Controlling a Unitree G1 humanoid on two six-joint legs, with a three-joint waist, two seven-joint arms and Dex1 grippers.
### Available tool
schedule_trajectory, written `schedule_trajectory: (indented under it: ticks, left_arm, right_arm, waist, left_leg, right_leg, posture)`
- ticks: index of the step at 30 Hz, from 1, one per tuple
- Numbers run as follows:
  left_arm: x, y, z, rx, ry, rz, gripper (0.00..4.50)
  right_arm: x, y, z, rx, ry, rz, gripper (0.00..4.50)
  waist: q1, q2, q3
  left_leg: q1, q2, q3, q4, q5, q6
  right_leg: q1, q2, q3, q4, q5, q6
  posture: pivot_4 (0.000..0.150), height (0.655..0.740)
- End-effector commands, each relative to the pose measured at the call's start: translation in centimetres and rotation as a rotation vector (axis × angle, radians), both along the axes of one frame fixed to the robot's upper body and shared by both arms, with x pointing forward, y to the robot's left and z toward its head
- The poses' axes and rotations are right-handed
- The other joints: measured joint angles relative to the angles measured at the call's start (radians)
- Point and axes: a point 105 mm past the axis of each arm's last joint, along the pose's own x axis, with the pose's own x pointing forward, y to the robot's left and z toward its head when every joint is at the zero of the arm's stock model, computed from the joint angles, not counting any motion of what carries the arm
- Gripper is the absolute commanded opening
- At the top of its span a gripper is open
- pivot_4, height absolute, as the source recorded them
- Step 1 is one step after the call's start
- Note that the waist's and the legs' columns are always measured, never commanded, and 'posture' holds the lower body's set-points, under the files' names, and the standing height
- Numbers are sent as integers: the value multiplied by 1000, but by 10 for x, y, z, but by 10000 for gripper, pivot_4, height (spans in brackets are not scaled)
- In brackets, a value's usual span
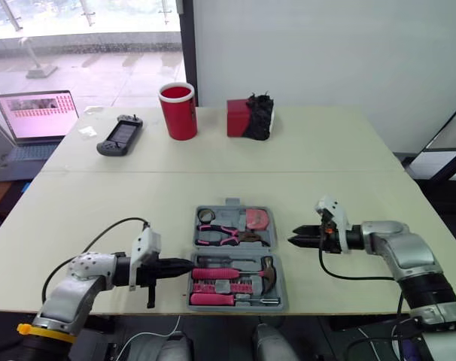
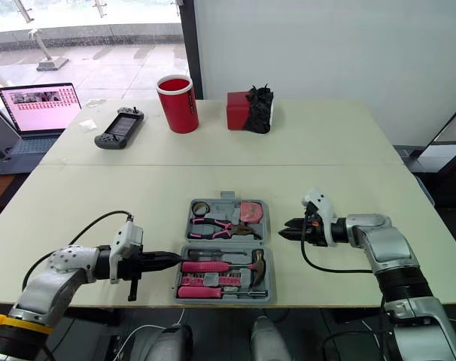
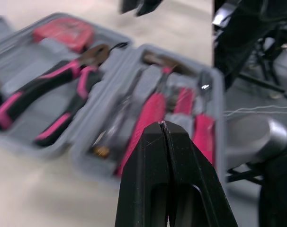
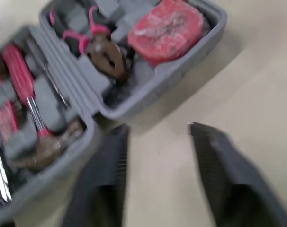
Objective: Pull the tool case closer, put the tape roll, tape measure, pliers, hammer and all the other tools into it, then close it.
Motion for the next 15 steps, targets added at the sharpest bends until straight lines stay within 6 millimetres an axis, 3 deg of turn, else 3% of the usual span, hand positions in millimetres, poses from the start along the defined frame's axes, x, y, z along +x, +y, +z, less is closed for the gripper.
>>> schedule_trajectory:
  ticks: [1, 6, 12, 15]
  left_arm:
    - [-6, -23, -15, 10, 19, -30, 0]
    - [-12, -34, -35, 100, 32, -64, 0]
    - [-6, -32, -54, 205, 32, -32, 0]
    - [-8, -30, -65, 255, 57, -31, 0]
  right_arm:
    - [12, 11, 9, 87, 57, -88, 43642]
    - [29, 26, 4, 153, 126, -178, 44413]
    - [46, 43, -4, 212, 186, -225, 44413]
    - [53, 60, -8, 287, 228, -222, 44413]
  waist:
    - [-3, 0, 0]
    - [-2, 0, 0]
    - [-3, 0, 0]
    - [-8, 1, -1]
  left_leg:
    - [0, 0, 0, 0, 0, 0]
    - [0, 0, 0, 0, 0, 0]
    - [-1, 0, 0, 0, 0, 0]
    - [0, 0, 0, 0, 0, 0]
  right_leg:
    - [0, 0, 0, 0, 0, 0]
    - [-1, 1, 0, 0, 0, 0]
    - [-1, 0, 0, 0, 0, 0]
    - [0, 0, 0, 0, 0, 0]
  posture:
    - [1500, 7272]
    - [1500, 7272]
    - [1500, 7272]
    - [1500, 7272]
